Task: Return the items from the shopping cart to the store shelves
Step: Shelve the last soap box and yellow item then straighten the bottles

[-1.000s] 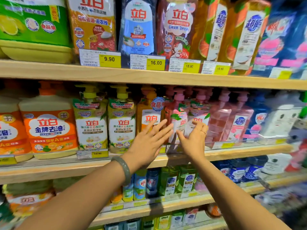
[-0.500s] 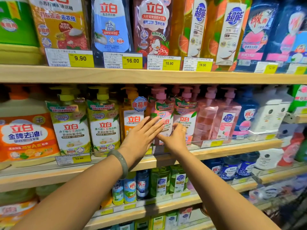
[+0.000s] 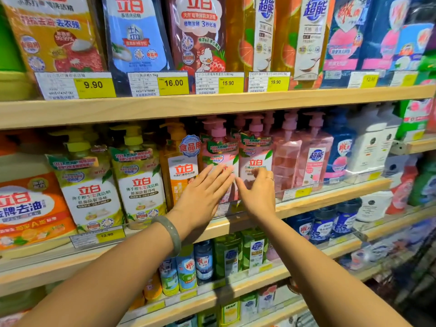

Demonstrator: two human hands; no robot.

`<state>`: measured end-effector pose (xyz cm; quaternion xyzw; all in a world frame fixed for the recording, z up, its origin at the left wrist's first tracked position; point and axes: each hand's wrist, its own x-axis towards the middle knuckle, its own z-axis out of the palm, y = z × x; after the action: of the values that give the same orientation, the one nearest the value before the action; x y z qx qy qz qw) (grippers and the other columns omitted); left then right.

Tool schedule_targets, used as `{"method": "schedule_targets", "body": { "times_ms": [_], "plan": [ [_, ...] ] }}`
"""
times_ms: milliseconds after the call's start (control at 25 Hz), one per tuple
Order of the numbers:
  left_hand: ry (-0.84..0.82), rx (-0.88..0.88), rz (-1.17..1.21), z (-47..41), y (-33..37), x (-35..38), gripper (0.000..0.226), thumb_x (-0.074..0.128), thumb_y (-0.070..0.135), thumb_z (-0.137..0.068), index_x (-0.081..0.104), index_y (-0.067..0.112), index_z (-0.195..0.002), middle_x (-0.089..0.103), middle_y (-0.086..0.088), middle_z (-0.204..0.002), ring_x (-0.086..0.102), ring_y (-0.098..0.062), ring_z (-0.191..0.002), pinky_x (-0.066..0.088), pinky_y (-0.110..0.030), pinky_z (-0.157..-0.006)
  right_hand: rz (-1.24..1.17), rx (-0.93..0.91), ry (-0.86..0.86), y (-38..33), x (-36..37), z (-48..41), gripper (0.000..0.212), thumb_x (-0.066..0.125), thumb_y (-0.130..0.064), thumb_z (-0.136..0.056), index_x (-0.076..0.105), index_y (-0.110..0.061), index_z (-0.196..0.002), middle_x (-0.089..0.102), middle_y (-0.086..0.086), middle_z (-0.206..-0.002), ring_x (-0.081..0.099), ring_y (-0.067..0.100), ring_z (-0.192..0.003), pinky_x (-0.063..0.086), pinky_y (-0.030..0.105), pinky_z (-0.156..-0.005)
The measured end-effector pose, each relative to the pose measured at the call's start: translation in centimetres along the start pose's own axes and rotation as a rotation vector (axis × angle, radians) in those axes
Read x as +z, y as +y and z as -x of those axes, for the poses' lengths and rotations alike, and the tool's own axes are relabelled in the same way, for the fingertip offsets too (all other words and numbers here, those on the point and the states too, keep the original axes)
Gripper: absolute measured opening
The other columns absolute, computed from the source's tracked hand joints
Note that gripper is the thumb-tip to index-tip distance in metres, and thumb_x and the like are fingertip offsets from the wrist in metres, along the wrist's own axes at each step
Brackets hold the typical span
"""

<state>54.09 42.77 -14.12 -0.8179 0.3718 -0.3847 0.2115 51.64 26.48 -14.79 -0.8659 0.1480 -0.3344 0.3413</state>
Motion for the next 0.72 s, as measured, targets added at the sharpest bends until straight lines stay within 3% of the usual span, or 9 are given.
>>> {"method": "schedule_targets", "body": {
  "times_ms": [120,280,400,520,640,720],
  "plan": [
    [0.034,-0.013,0.059,-2.1,1.9,-0.7,0.069,0.052,0.037,-0.086,0.033,0.007,-0.145,0.03,-0.012,-0.154,0.028,-0.028,-0.143,0.013,-0.043,-0.116,0.155,-0.064,0.175,0.6,-2.3,-2.0,0.051,0.06,-0.04,-0.087,0.044,-0.013,-0.128,0.043,0.01,-0.133,0.04,0.03,-0.123,0.034,0.041,-0.101],
    [-0.009,-0.058,0.083,-5.1,3.7,-1.3,0.072,0.056,0.035,-0.083,0.034,0.001,-0.143,0.031,-0.016,-0.153,0.025,-0.03,-0.143,0.017,-0.046,-0.119,0.33,-0.207,0.21,1.1,-4.4,-5.1,0.055,0.058,-0.039,-0.087,0.045,-0.011,-0.132,0.043,0.01,-0.141,0.036,0.031,-0.13,0.026,0.044,-0.105],
    [-0.06,-0.209,0.122,-7.3,4.1,-2.4,0.073,0.058,0.031,-0.081,0.035,-0.001,-0.142,0.039,-0.018,-0.148,0.033,-0.032,-0.14,0.018,-0.046,-0.117,0.472,-0.349,0.233,1.7,-4.6,-7.3,0.047,0.064,-0.042,-0.08,0.06,-0.004,-0.109,0.065,0.017,-0.111,0.049,0.036,-0.123,0.02,0.045,-0.104],
    [-0.081,-0.33,0.104,-9.1,4.0,-3.0,0.066,0.044,0.034,-0.092,0.027,0.001,-0.146,0.036,-0.017,-0.149,0.027,-0.033,-0.141,0.012,-0.043,-0.118,0.552,-0.413,0.189,1.2,-5.0,-8.7,0.043,0.068,-0.044,-0.077,0.064,-0.001,-0.082,0.069,0.021,-0.082,0.058,0.038,-0.105,0.02,0.048,-0.102],
    [-0.081,-0.463,0.083,-10.8,3.5,-4.1,0.064,0.054,0.05,-0.083,0.052,0.004,-0.127,0.058,-0.012,-0.127,0.045,-0.03,-0.125,0.024,-0.04,-0.104,0.569,-0.423,0.064,1.3,-5.4,-9.3,0.048,0.053,-0.047,-0.089,0.065,-0.001,-0.092,0.07,0.02,-0.093,0.05,0.035,-0.113,0.012,0.049,-0.108],
    [-0.08,-0.52,0.111,-11.7,3.3,-4.6,0.078,0.055,0.059,-0.079,0.05,0.002,-0.132,0.052,-0.013,-0.138,0.038,-0.027,-0.134,0.02,-0.038,-0.106,0.56,-0.427,0.033,1.7,-5.7,-9.7,0.05,0.044,-0.05,-0.093,0.064,-0.005,-0.101,0.069,0.016,-0.104,0.044,0.032,-0.121,0.007,0.049,-0.11]
  ]
}}
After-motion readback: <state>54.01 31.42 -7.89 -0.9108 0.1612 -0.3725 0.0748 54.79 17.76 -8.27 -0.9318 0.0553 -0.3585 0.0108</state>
